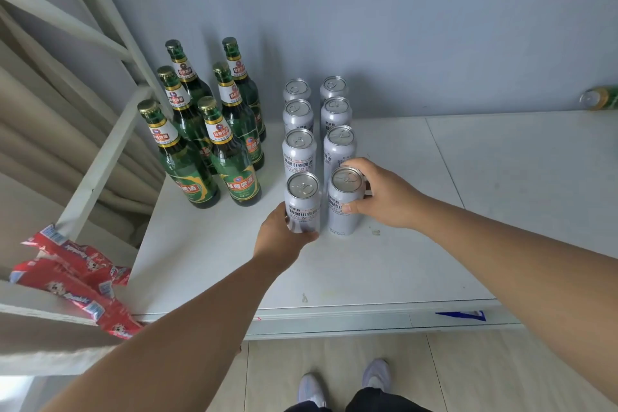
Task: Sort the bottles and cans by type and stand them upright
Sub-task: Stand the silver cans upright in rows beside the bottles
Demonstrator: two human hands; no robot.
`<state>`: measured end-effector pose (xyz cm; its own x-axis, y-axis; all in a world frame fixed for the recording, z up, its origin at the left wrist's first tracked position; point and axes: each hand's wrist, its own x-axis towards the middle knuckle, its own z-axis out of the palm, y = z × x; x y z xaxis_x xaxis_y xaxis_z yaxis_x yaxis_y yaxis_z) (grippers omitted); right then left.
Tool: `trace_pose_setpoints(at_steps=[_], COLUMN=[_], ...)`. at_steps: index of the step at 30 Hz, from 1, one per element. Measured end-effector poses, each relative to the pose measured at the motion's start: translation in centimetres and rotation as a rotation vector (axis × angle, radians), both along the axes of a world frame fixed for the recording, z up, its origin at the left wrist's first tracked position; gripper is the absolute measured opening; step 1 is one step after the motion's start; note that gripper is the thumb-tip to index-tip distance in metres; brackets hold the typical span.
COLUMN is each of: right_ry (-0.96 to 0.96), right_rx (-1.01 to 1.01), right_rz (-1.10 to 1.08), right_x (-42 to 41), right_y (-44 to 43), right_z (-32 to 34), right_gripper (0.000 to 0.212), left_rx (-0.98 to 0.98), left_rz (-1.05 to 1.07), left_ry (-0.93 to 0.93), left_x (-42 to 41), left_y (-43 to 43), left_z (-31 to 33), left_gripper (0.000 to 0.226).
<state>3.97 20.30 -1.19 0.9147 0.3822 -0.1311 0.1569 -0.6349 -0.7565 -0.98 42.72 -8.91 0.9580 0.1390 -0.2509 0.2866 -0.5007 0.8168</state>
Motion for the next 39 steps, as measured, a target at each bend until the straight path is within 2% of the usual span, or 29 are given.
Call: trace_pose_setpoints(at_steps=[11, 16, 26, 32, 39], right_ry=[0.005, 0.035, 0.030, 0.012, -0.021], right_rx=[0.005, -0.003, 0.126, 0.123, 0.126], right_rz=[-0.040, -0.163, -0.336, -0.389, -0.418], right_x=[-0.3, -1.1, -3.2, -4.2, -5.6], right_y=[0.3, 0.7, 1.7, 2.0, 1.3], right_z=[0.1, -0.2, -0.6, -1.3, -1.7], right_gripper=[0.066, 0.060, 0.055, 0.045, 0.045], left_rx=[0.066, 0.094, 0.108, 0.112, 0.129], left_rz=[-0.010, 0.000, -0.005, 0.005, 0.045], left_ry=[0.007, 0.010, 0.011, -0.010, -0.006], left_x=[0.1, 0.0, -0.1, -0.9, -2.9], left_y=[0.1, -0.2, -0.3, -0.3, -0.5], left_z=[-0.5, -0.4, -0.4, -0.8, -0.5], left_gripper=[0.051, 0.052, 0.050, 0.052, 0.054])
